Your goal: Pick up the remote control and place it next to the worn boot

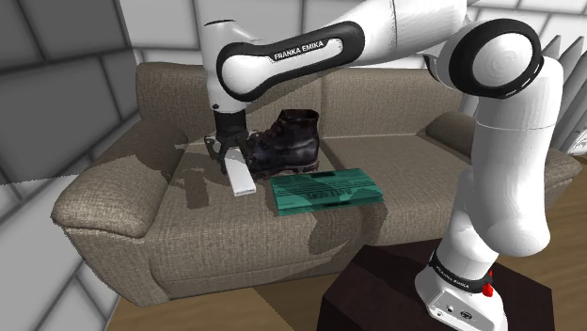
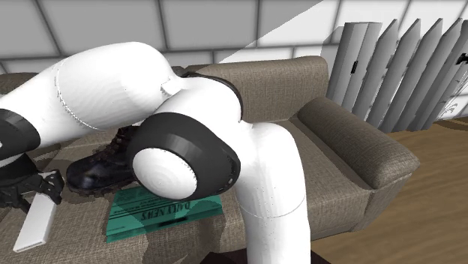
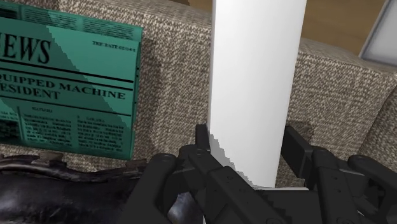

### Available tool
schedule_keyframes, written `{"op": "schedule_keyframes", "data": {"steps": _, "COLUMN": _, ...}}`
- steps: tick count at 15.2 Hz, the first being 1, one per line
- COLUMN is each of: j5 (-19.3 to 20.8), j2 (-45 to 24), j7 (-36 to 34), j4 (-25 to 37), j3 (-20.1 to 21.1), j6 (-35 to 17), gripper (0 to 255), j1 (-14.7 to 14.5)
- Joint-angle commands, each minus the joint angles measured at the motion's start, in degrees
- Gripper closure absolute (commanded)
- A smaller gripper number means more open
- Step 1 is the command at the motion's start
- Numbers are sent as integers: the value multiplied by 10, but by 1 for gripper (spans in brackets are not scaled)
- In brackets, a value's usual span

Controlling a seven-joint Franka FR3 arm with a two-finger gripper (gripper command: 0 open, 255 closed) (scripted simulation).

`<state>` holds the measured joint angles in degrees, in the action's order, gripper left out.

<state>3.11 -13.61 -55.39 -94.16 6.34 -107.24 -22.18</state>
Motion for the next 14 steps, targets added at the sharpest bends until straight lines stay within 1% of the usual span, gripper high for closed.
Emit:
{"op": "schedule_keyframes", "data": {"steps": 1, "j5": 1, "j2": -3, "j7": -1, "j4": -11, "j3": 0, "j6": -15, "gripper": 255, "j1": 0}}
{"op": "schedule_keyframes", "data": {"steps": 14, "j5": 5, "j2": -29, "j7": -5, "j4": -77, "j3": -2, "j6": -107, "gripper": 255, "j1": 0}}
